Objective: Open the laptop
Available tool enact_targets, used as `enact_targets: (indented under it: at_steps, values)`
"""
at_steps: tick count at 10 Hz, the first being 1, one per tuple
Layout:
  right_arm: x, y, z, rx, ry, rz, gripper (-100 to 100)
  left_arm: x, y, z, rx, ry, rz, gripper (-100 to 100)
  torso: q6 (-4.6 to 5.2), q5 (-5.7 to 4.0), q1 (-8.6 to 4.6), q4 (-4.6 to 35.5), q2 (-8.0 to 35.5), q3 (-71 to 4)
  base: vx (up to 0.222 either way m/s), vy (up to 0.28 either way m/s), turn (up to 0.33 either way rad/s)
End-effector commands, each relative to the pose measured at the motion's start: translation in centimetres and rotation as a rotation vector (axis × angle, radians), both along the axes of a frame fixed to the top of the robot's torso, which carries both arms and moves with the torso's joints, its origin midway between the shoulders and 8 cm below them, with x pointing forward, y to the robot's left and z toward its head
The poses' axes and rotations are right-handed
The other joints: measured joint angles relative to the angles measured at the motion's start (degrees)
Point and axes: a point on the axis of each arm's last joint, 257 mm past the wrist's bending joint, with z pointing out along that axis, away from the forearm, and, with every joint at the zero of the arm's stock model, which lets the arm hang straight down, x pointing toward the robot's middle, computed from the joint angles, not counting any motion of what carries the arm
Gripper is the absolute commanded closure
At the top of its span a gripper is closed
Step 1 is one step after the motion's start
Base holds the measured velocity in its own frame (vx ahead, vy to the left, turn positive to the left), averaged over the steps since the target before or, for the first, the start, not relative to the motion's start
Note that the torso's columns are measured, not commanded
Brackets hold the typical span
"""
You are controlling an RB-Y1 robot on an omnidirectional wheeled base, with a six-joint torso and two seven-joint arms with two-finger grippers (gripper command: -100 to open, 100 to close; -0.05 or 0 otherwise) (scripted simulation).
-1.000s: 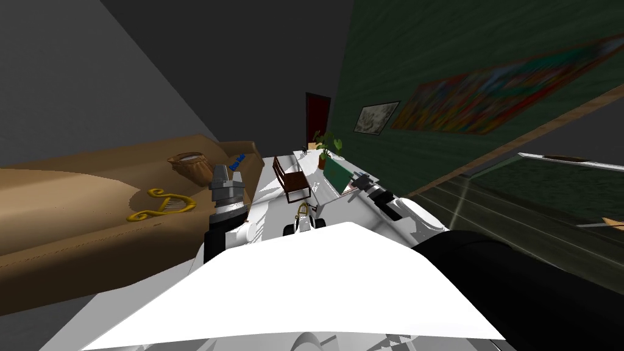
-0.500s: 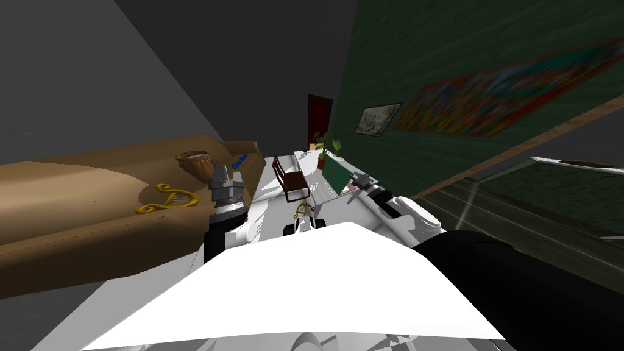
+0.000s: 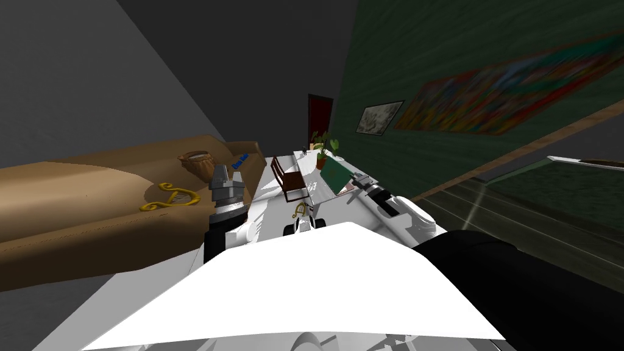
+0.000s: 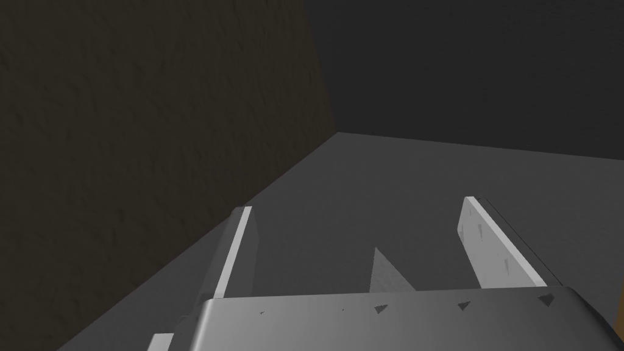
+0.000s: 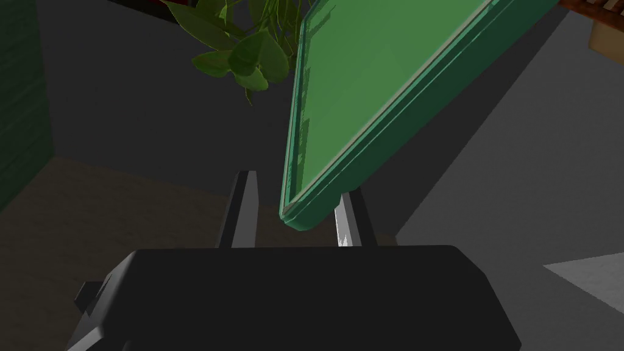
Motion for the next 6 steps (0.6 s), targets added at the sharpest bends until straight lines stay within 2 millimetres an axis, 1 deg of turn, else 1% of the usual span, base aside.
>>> enact_targets:
  at_steps: [1,6]
  values:
    - [0.3,-0.8,-2.0,0.123,0.034,-0.021,100,0.0,0.0,0.0,0.0,0.0,0.0,0,0.07,-0.06,-0.19,0.0,0.0,-0.02,-0.021,-0.119,0.066]
    - [0.8,-1.8,-5.1,0.327,0.076,-0.055,100,0.0,0.0,0.0,0.0,0.0,0.0,0,0.07,-0.13,0.01,-0.13,0.06,0.06,-0.019,-0.094,0.054]
